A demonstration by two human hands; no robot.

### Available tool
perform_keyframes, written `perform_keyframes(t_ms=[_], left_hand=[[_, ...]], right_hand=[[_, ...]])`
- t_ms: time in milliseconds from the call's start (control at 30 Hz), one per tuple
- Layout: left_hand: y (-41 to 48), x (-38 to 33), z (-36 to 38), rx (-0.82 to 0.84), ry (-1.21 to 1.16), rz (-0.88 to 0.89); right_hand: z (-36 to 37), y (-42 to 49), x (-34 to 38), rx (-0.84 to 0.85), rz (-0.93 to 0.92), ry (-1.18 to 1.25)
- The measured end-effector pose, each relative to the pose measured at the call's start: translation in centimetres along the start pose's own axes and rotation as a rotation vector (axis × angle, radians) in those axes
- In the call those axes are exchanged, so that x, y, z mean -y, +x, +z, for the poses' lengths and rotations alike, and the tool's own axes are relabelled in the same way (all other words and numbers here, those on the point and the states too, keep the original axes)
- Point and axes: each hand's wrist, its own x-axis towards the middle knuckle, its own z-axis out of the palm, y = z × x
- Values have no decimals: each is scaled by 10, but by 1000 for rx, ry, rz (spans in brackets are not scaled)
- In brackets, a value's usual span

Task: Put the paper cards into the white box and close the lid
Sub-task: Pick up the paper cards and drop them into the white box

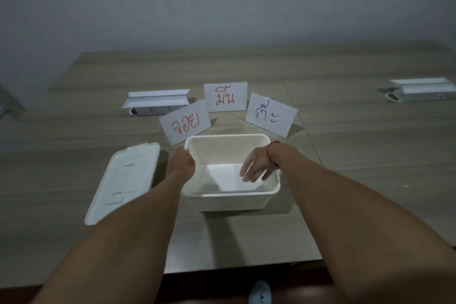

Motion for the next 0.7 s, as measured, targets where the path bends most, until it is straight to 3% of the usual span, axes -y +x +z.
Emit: perform_keyframes(t_ms=[167, 267, 600, 700], left_hand=[[15, -13, 7, -14, -13, 28], [30, -25, 15, -17, -6, 21], [79, -68, 42, -138, 36, -26], [85, -71, 44, -173, 61, -27]], right_hand=[[-42, 16, -2, -594, -20, -25], [-63, 29, -12, -794, -3, 9], [-144, 93, -42, -1033, 65, -85], [-159, 105, -51, -1015, 103, -98]])
